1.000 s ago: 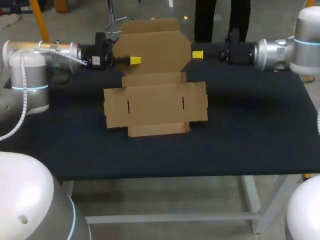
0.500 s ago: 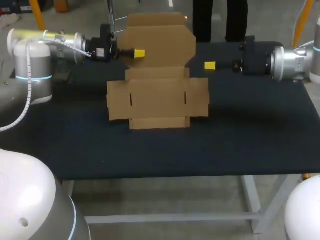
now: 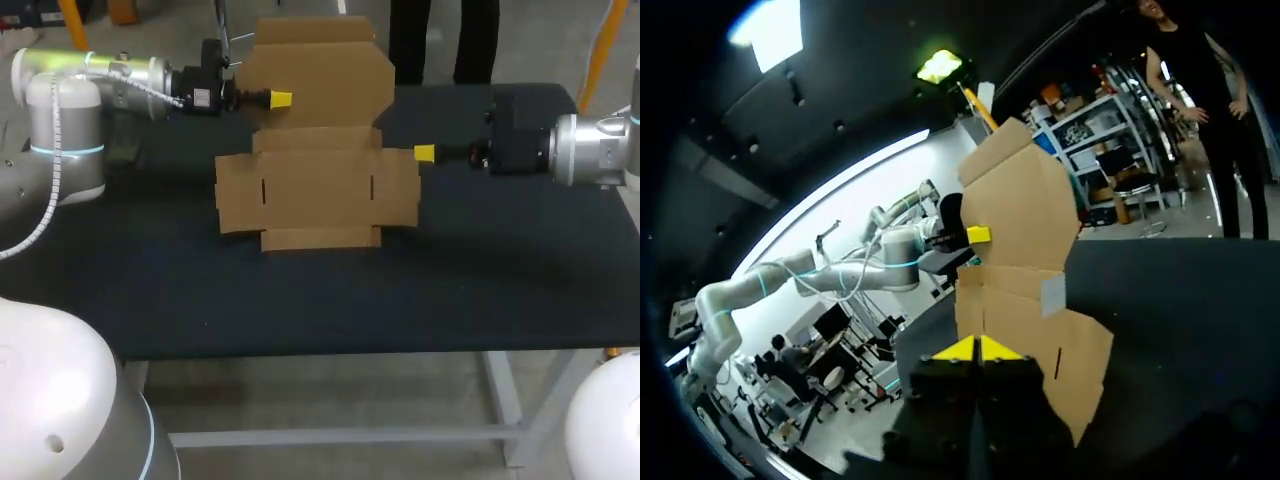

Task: Assemble the packaging by folding the flat box into shape, placing the metal phone stand inside, and closing the box properly

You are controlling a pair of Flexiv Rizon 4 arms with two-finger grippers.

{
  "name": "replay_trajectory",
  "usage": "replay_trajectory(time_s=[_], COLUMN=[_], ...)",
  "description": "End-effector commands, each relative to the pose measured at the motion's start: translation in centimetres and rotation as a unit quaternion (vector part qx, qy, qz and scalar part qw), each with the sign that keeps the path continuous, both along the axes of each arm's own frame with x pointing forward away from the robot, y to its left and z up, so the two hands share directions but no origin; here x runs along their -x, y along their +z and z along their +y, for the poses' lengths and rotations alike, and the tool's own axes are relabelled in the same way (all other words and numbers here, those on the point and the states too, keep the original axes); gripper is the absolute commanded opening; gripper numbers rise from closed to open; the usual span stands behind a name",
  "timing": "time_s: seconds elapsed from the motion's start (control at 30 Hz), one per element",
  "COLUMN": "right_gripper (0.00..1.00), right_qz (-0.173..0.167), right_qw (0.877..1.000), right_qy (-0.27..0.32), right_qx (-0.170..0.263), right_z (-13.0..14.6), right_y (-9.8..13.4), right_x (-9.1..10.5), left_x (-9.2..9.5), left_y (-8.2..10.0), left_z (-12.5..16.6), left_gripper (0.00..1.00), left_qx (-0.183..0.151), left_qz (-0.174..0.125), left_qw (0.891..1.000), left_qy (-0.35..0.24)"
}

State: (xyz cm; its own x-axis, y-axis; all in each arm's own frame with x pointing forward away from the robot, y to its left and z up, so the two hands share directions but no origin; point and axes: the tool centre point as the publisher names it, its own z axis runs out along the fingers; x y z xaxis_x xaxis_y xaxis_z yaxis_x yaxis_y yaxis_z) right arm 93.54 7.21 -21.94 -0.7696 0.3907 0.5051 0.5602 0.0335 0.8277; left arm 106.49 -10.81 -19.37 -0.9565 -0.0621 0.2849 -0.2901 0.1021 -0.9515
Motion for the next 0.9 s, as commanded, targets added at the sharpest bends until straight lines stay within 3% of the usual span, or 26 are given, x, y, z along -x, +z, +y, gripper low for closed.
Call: replay_trajectory(time_s=[0.03,0.33,0.47,0.63,0.9], right_gripper=[0.0,0.0,0.0,0.0,0.0], right_qz=[-0.002,-0.002,-0.021,-0.053,-0.068], right_qw=[0.999,0.999,1.0,0.998,0.997], right_qy=[-0.036,-0.036,-0.011,0.004,0.004], right_qx=[0.024,0.024,0.015,0.022,0.03], right_z=[0.1,0.1,1.6,2.4,2.7], right_y=[0.2,0.2,0.4,1.0,0.3], right_x=[0.4,0.4,-0.1,1.8,4.0], left_x=[0.2,0.2,0.2,1.4,3.2], left_y=[0.1,0.1,0.3,1.4,3.1], left_z=[0.0,0.0,0.1,0.4,-0.1], left_gripper=[0.0,0.0,0.0,0.0,0.0], left_qx=[-0.002,-0.002,-0.006,-0.005,-0.014], left_qz=[0.0,0.0,-0.005,-0.022,-0.044], left_qw=[1.0,1.0,1.0,1.0,0.999], left_qy=[0.001,0.001,0.003,0.012,0.015])
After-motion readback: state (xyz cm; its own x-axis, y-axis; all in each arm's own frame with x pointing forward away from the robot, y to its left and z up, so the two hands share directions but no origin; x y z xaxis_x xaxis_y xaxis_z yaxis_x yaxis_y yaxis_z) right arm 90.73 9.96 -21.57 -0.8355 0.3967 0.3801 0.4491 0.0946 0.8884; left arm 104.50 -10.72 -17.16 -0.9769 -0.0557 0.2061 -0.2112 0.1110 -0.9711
